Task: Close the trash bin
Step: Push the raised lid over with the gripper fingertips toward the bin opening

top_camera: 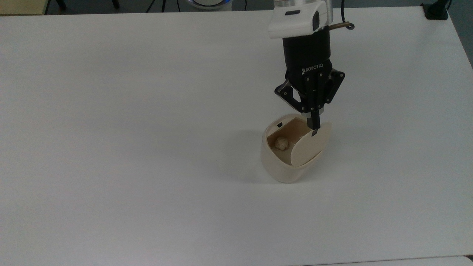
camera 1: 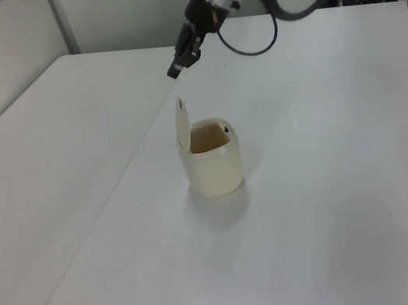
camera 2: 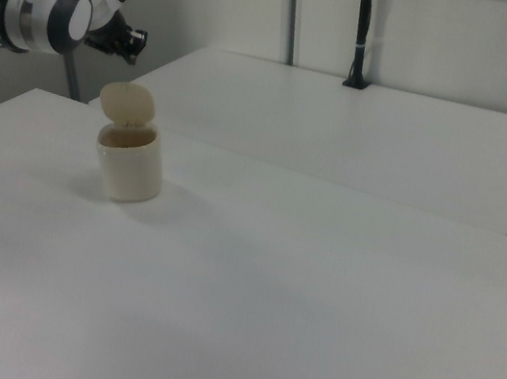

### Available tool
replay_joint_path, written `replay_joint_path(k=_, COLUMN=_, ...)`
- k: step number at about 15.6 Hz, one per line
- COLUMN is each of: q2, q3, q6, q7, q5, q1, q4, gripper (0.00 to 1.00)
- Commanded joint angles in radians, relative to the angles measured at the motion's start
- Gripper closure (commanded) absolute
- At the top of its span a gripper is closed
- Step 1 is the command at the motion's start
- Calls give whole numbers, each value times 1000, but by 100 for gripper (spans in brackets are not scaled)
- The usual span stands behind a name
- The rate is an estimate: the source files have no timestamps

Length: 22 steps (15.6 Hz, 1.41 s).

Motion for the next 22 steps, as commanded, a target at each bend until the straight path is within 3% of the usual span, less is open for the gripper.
replay_joint_path(k=1, q2=38, q3=-13, q6=88, q7=-25, q5=8, q1=28, q4=4, gripper=100)
replay_joint_path(k=7, q2=72, q3=-13, q6=73, q7=-80, q5=12, q1=25, q4=38, gripper=100)
replay_joint_path(k=17, q2=60, q3=-13, q6=-337, q7=-262, q5=21, q1=15, q4=57, gripper=100)
replay_joint_path(k=22, q2=66, q3=-16, q6=-369, q7=-284, q5=13, q1=8, q4=47, gripper=100)
